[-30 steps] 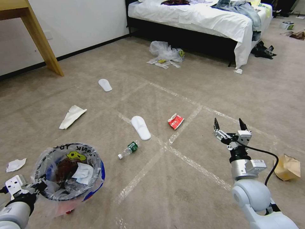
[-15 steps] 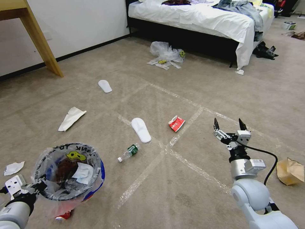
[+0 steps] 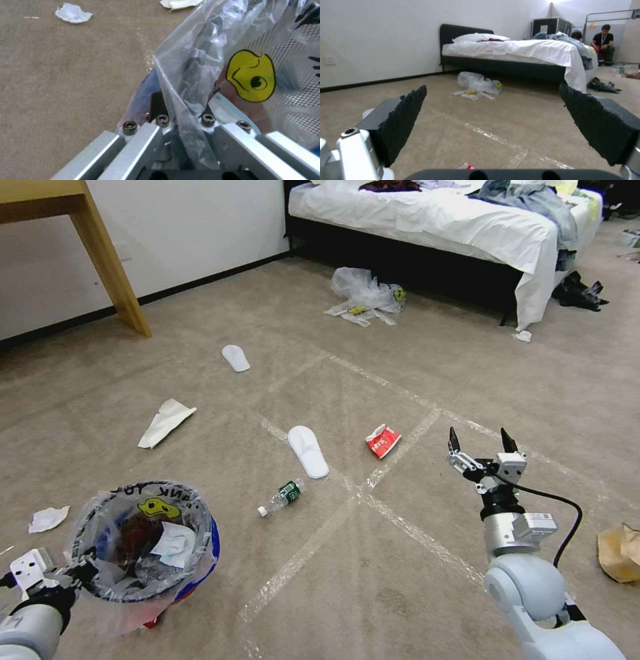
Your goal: Pick up the trash bin and place the garbage on the floor into it.
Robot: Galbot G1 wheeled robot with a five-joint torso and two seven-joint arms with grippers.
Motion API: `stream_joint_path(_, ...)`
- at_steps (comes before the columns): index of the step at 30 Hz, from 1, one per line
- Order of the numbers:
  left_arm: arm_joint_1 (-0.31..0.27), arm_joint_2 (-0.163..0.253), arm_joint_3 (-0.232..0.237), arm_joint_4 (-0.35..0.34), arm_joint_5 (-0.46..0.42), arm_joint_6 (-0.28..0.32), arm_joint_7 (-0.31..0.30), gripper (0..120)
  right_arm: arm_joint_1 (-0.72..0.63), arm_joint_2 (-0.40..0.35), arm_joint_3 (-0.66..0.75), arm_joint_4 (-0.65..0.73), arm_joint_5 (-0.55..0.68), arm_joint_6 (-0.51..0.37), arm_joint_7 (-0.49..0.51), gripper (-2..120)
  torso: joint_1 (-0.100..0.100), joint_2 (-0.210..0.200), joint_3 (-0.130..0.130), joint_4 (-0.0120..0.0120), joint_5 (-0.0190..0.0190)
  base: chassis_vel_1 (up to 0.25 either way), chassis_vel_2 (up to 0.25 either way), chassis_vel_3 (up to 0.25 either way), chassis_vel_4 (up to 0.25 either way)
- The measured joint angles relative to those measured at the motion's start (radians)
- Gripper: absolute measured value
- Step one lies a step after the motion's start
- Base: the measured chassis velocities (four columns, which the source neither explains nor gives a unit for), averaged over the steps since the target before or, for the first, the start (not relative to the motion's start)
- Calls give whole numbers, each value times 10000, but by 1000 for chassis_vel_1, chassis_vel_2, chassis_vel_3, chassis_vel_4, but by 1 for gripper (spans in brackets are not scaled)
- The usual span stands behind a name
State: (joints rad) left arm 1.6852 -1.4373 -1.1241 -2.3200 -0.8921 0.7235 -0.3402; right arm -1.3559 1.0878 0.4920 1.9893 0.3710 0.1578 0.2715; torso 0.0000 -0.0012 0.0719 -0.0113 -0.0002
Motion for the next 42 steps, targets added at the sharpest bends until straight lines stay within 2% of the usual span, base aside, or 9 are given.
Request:
stream_joint_path(10, 47, -30, 2, -21, 1, 18, 10, 1, -67, 15, 16, -6, -23, 15, 1, 100, 0, 4, 0, -5, 3, 0, 0, 0, 0)
stream_joint_path(22, 64, -36, 28, -15, 157, -67, 16, 1, -100, 37, 56, -35, -63, 68, -1, 100, 0, 9, 1, 3, 3, 12, 10, 13, 11)
stream_joint_path(26, 17, -14, 33, 8, 233, -93, 38, 1, -86, 28, 80, -106, -104, 90, -31, 100, 0, 11, 1, -6, 2, 0, 0, 0, 0)
stream_joint_path(32, 14, 5, -2, 29, 230, -93, 41, 1, 3, 53, 54, -180, -205, 86, -56, 100, -1, 14, 0, -2, 2, 0, 0, 0, 0)
stream_joint_path(42, -14, 38, -22, 84, 213, -93, 46, 1, 76, 87, -1, -263, -225, 84, -58, 100, 0, 14, 1, -2, 2, -110, 123, 111, -100)
